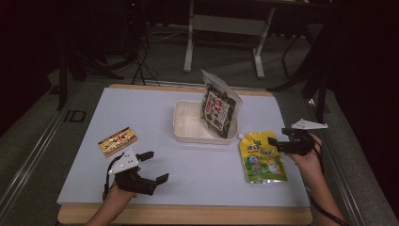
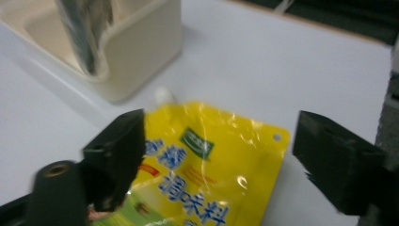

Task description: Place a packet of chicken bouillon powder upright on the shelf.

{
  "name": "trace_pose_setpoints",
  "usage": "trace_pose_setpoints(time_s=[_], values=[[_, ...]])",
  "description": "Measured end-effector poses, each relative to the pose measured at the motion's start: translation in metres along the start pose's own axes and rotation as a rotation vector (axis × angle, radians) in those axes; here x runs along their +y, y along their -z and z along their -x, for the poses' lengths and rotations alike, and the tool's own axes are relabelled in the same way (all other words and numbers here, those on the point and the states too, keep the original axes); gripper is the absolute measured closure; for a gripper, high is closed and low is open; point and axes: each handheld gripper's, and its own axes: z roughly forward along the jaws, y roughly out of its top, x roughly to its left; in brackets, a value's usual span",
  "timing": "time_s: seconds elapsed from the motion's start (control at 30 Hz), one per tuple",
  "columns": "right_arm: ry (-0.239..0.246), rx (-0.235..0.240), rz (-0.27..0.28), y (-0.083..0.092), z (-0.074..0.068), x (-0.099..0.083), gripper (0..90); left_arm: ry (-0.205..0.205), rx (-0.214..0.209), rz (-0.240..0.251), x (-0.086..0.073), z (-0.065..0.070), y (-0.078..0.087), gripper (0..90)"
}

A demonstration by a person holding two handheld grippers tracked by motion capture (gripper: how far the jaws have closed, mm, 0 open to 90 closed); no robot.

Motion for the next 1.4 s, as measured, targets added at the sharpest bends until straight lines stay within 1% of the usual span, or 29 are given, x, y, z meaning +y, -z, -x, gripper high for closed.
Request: trace_pose_setpoints(time_s=[0.03, 0.07, 0.1, 0.13, 0.2, 0.27, 0.33, 0.4, 0.47, 0.5, 0.53, 0.57, 0.63, 0.67, 0.7, 0.73, 0.8, 0.83, 0.87, 0.93, 1.0, 1.03, 1.07, 1.13, 1.17, 1.2, 1.3, 1.37, 1.4], values=[[-0.003, -0.007, -0.010, -0.003, 0.002, -0.001, 21.2, 0.000, 0.007, -0.003, 0.000, 0.000, 0.000, 2.3], [-0.018, 0.001, -0.036, -0.010, 0.007, -0.003, 23.5, 0.000, 0.007, -0.003, 0.000, 0.000, 0.000, 2.3], [-0.019, -0.010, -0.049, -0.013, 0.010, -0.004, 24.9, 0.003, 0.005, -0.002, -0.001, -0.001, 0.000, 2.3], [-0.029, -0.002, -0.061, -0.017, 0.012, -0.005, 25.8, 0.003, 0.010, -0.003, -0.001, -0.001, 0.000, 2.3], [-0.037, -0.006, -0.068, -0.020, 0.015, -0.006, 25.9, 0.001, 0.009, -0.005, -0.001, -0.001, 0.001, 2.4], [-0.055, -0.007, -0.082, -0.028, 0.023, -0.008, 27.0, 0.000, 0.013, -0.013, 0.000, 0.000, 0.000, 2.3], [-0.070, -0.007, -0.096, -0.032, 0.027, -0.010, 27.1, -0.005, 0.011, -0.015, 0.000, 0.000, 0.000, 2.3], [-0.072, -0.009, -0.097, -0.034, 0.029, -0.011, 27.1, -0.006, 0.010, -0.015, 0.001, 0.001, 0.000, 2.4], [-0.085, -0.012, -0.124, -0.042, 0.034, -0.013, 27.3, -0.006, 0.004, -0.023, 0.000, 0.001, -0.001, 2.4], [-0.088, -0.008, -0.134, -0.044, 0.035, -0.014, 27.3, -0.006, 0.002, -0.027, 0.000, 0.000, -0.001, 2.4], [-0.087, -0.015, -0.139, -0.046, 0.036, -0.014, 27.3, -0.006, 0.003, -0.029, -0.001, 0.000, -0.001, 2.4], [-0.095, -0.003, -0.143, -0.048, 0.038, -0.015, 27.3, -0.007, 0.004, -0.031, -0.001, 0.000, -0.001, 2.4], [-0.100, -0.003, -0.149, -0.049, 0.039, -0.016, 27.2, -0.006, 0.004, -0.031, -0.001, 0.000, -0.001, 2.4], [-0.108, 0.011, -0.163, -0.052, 0.041, -0.018, 27.4, -0.005, 0.005, -0.030, -0.001, 0.000, -0.001, 2.4], [-0.110, 0.002, -0.171, -0.053, 0.042, -0.019, 28.0, -0.004, 0.004, -0.029, 0.000, 0.000, -0.001, 2.4], [-0.121, 0.019, -0.177, -0.055, 0.044, -0.021, 30.0, -0.004, 0.004, -0.029, 0.000, 0.000, -0.001, 2.4], [-0.124, 0.019, -0.181, -0.056, 0.045, -0.022, 30.1, -0.005, 0.004, -0.030, 0.000, 0.000, -0.001, 2.4], [-0.128, 0.021, -0.185, -0.057, 0.046, -0.023, 33.1, -0.006, 0.003, -0.035, -0.001, -0.001, -0.001, 2.4], [-0.134, 0.040, -0.194, -0.058, 0.047, -0.025, 36.7, -0.006, 0.002, -0.036, -0.001, -0.001, -0.001, 2.4], [-0.136, 0.059, -0.202, -0.059, 0.046, -0.025, 38.6, -0.001, -0.002, -0.039, -0.002, -0.002, -0.002, 2.4], [-0.141, 0.080, -0.216, -0.060, 0.045, -0.026, 42.4, -0.005, 0.001, -0.045, -0.002, -0.002, -0.002, 2.4], [-0.140, 0.082, -0.221, -0.061, 0.044, -0.026, 43.7, -0.005, 0.001, -0.046, -0.001, -0.002, -0.002, 2.4], [-0.139, 0.096, -0.225, -0.061, 0.044, -0.025, 48.2, -0.006, -0.001, -0.046, -0.001, -0.001, -0.003, 2.5], [-0.136, 0.097, -0.231, -0.061, 0.043, -0.025, 51.2, -0.010, 0.000, -0.047, -0.001, -0.001, -0.003, 2.4], [-0.138, 0.106, -0.233, -0.061, 0.043, -0.024, 55.8, -0.009, -0.001, -0.048, -0.001, 0.000, -0.003, 2.5], [-0.137, 0.110, -0.238, -0.060, 0.043, -0.024, 57.3, -0.010, 0.000, -0.049, -0.001, 0.000, -0.003, 2.5], [-0.126, 0.128, -0.248, -0.058, 0.041, -0.022, 70.1, -0.010, 0.001, -0.051, -0.001, -0.001, -0.003, 2.5], [-0.117, 0.148, -0.251, -0.057, 0.039, -0.020, 75.5, -0.011, 0.002, -0.050, -0.001, -0.001, -0.003, 2.5], [-0.105, 0.154, -0.264, -0.057, 0.038, -0.019, 77.2, -0.012, 0.003, -0.051, -0.001, -0.001, -0.003, 2.5]])
